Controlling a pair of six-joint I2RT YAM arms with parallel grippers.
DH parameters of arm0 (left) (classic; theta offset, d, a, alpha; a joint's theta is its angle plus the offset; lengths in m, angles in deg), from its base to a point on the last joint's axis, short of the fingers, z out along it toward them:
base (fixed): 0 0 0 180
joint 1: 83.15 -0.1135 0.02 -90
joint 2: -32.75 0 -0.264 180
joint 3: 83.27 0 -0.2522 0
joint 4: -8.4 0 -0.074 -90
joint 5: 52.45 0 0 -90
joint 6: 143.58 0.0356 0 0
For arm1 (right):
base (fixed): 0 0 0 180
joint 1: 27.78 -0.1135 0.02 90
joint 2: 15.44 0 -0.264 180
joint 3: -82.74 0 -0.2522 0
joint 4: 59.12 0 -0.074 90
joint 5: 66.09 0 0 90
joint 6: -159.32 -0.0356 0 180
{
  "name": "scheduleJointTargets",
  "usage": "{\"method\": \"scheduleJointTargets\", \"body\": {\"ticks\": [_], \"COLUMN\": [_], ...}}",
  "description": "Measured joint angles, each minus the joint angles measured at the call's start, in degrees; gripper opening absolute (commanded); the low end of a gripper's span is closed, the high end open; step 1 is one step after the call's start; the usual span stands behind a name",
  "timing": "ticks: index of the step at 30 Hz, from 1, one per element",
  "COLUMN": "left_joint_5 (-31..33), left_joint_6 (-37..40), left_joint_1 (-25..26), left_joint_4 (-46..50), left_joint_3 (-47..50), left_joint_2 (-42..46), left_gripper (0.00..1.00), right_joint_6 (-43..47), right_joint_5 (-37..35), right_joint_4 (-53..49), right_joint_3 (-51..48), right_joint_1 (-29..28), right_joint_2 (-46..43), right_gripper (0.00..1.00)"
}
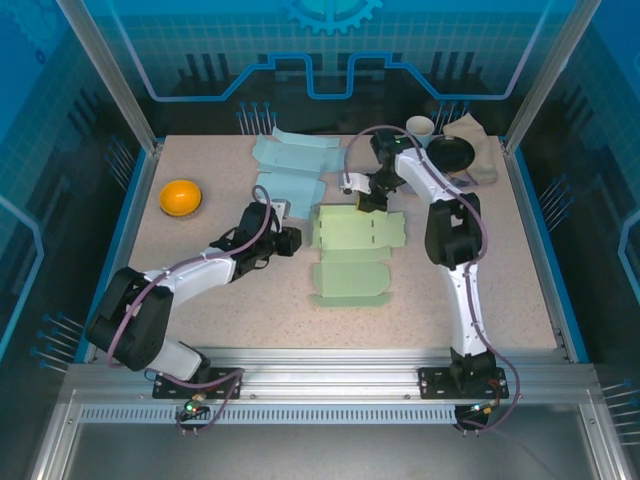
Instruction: Fold the paper box
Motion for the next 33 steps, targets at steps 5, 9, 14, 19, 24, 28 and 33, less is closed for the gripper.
{"method": "scheduleJointTargets", "body": {"ticks": [5,9,14,19,24,28,33], "left_joint_5": [0.1,-3.2,-10.5,-15.5,-17.0,-17.2,-17.4], "left_joint_6": [2.3,4.2,5.8,7.8,8.9,9.0,8.9], "left_joint_1": [-1.3,-1.8,-1.8,-1.8,-1.8,-1.8,-1.8], "left_joint_4": [-0.5,-5.0,-10.7,-13.6,-14.1,-14.8,-15.1], "left_joint_3": [0.2,3.2,8.5,11.7,13.1,13.3,13.3], "left_joint_2": [2.2,3.9,5.3,5.6,5.4,4.1,1.0], "left_gripper": [0.35,0.43,0.45,0.48,0.48,0.52,0.54], "right_joint_6": [0.0,0.0,0.9,1.3,2.7,3.5,4.3], "right_joint_5": [-3.7,-6.4,-11.5,-16.5,-20.8,-23.0,-25.0], "right_joint_4": [14.6,33.2,57.0,72.8,85.3,91.5,95.6], "right_joint_3": [-25.2,-45.0,-65.0,-74.9,-79.9,-82.4,-84.6], "right_joint_1": [-1.4,-3.7,-7.5,-10.2,-12.7,-13.7,-14.4], "right_joint_2": [-21.2,-37.1,-43.9,-43.8,-43.8,-43.8,-44.0], "right_gripper": [0.00,0.00,0.00,0.00,0.00,0.00,0.00]}}
